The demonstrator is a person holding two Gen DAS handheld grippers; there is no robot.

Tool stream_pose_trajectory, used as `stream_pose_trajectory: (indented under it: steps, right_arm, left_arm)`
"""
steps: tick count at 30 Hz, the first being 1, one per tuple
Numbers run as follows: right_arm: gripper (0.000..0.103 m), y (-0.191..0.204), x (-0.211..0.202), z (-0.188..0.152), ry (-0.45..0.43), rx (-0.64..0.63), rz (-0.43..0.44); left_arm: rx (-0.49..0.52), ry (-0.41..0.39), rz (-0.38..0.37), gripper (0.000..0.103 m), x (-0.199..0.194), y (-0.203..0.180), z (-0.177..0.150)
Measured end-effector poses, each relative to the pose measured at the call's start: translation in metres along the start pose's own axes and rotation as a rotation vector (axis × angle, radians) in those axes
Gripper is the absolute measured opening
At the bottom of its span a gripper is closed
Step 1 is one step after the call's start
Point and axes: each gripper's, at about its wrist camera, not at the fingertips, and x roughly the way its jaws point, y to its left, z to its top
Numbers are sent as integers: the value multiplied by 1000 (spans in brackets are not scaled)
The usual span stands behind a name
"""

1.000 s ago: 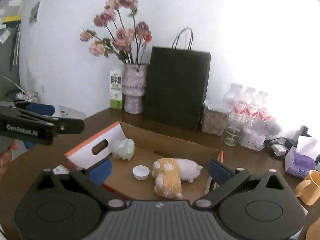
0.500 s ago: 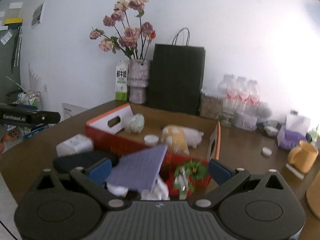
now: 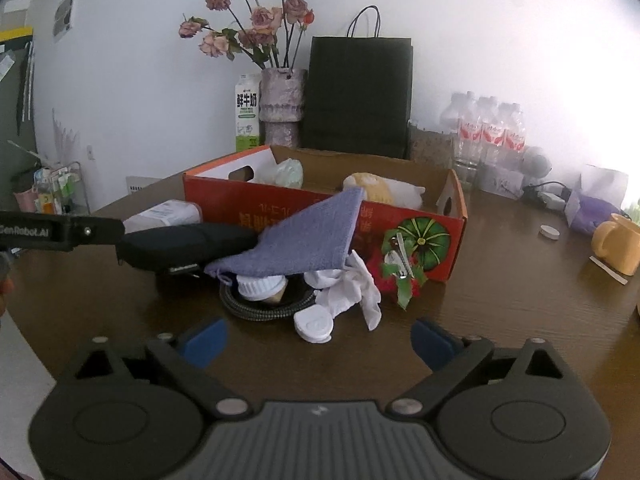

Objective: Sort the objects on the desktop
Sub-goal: 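Move the left gripper to the black pouch and the right to a white cap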

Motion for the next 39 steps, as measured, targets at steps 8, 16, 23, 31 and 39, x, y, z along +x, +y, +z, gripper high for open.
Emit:
stream_pose_trajectory:
  steps: [8,16,23,31,39]
  right_arm:
    - [70,-6,33,1,72,14,19]
    - [46,-7,53,4,98,20,24]
    - [26,-6,56,4,106,3,46]
    - [26,-12,49,9,84,21,40]
    - [26,-23,43,17,50,52,12]
  left_arm:
    - [9,24,-8,103,13,-4,0]
    - [22,38,-19,103,26,-9,5]
    - [55,67,-53,103,43,-20,12]
    - [125,153,-54,103,67,-34,27]
    - [163,210,-16,99,77,-46,31]
